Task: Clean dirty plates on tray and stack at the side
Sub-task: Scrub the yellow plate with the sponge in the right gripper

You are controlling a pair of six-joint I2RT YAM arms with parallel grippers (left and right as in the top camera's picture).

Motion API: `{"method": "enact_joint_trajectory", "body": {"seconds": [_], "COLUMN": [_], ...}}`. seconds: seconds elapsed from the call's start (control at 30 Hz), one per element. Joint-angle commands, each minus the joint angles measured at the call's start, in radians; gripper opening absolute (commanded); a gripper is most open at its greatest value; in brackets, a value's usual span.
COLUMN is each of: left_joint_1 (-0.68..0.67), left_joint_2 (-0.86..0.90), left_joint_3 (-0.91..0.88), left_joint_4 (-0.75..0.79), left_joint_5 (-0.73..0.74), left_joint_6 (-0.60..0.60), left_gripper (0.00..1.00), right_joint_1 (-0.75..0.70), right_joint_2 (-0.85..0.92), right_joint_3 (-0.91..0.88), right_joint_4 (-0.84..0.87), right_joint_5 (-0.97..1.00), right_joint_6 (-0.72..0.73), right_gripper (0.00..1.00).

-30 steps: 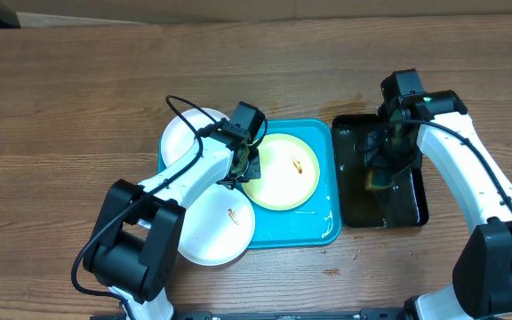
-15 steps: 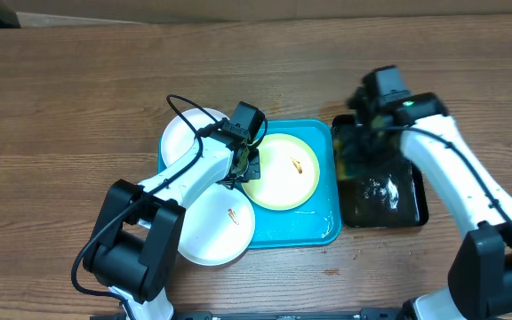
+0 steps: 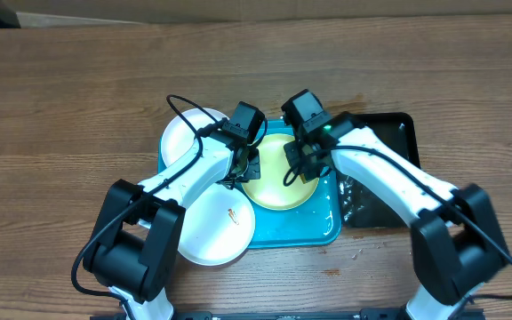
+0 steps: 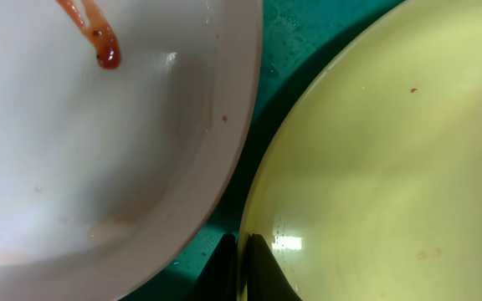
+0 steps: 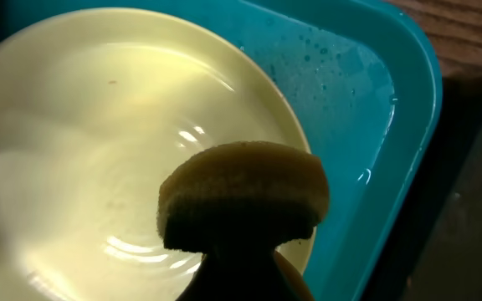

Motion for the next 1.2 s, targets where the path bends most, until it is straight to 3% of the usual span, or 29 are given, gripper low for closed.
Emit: {"method": "enact_joint_trajectory", "body": {"seconds": [0.0,0.33,0.53,0.7,0.97,1.17], "left_joint_1": [0.003,0.003,0.003,0.003,0.003,0.003], "left_joint_2": [0.011,0.011,0.011,0.011,0.011,0.011], "left_joint_3": [0.014,0.014,0.014,0.014,0.014,0.014], "left_joint_4": [-0.007,-0.007,-0.007,-0.007,-0.007,-0.007], "left_joint_5": [0.006,0.006,0.006,0.006,0.012,0.013], "left_joint_6": [0.019,0.019,0.019,0.019,0.019,0.019], "left_gripper": [0.04,0.04,0.04,0.04,0.04,0.04], "right_joint_1": [0.0,-0.003,-0.003,-0.025,-0.203,-0.375], "right_joint_2": [0.046,0.194,0.227,0.222,0.172,0.077], "right_joint_3": [0.022,0.022,0.023,0.042,0.208,0.287], "right_joint_4": [0.027,0.06,0.074,0.069,-0.116,-0.357], "right_joint_5": [0.056,-0.015,-0.334,-0.479,-0.797,-0.768], "right_joint_6": [0.009,0.01,0.01,0.009,-0.113,-0.23], "right_gripper": [0.04,0.04,0.04,0.04,0.04,0.04]}}
